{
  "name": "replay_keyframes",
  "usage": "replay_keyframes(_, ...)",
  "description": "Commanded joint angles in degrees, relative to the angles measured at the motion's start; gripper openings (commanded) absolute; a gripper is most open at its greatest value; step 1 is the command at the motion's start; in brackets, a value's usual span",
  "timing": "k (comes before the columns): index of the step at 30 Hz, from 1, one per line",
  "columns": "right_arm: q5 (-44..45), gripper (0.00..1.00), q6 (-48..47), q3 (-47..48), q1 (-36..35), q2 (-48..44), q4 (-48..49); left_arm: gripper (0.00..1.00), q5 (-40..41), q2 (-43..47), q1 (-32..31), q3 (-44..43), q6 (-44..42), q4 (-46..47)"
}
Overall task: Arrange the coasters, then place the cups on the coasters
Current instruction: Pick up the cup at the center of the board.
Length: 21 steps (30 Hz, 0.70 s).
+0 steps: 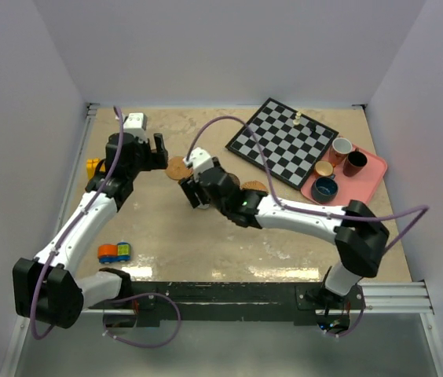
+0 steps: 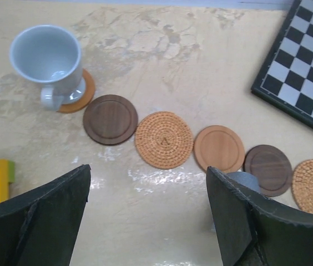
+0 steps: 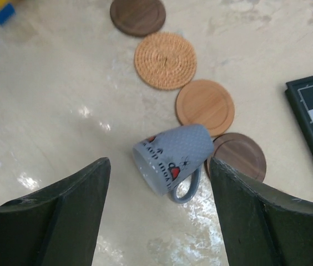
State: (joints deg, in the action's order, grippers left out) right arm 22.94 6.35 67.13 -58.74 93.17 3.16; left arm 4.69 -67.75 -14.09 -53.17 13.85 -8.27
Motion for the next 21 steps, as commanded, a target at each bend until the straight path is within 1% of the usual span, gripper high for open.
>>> replay_keyframes(1,12.4,0.76,-5.9,3.8,-3.6,6.1,-4.5,0.89,3.2,2.7,1.6,0.7,-4.9,-1.5)
replay_keyframes(3,14.7,0.76,-8.5,4.9,-4.9,9.0,-5.0,0.89,3.9,3.2,2.6,3.0,-4.8,0.4)
replay_keyframes(5,17.5,0.77,-9.6,5.5,-5.9,10.9,-4.7,0.90,4.5,2.4,3.5,2.4,-4.6,-1.3)
replay_keyframes(10,23.1,0.77,-13.0,6.8,-7.6,16.0,-3.6,0.90,4.5,2.5,3.7,2.6,-4.8,-0.9)
replay_keyframes(14,29.7,0.76,-14.5,7.3,-8.8,19.8,-3.5,0.90,4.1,2.7,3.7,2.5,-4.7,-1.0)
replay_keyframes(16,31.5,0.75,-15.0,7.4,-8.8,21.2,-1.6,0.90,4.2,3.1,3.8,2.8,-4.7,-0.9)
replay_keyframes(18,32.7,0.72,-15.5,7.6,-8.8,22.6,-0.8,0.90,4.5,3.5,3.8,2.8,-4.8,-0.8)
replay_keyframes(21,34.5,0.57,-15.6,8.4,-8.8,24.3,-0.3,0.90,5.2,4.1,3.8,3.2,-4.9,-0.8)
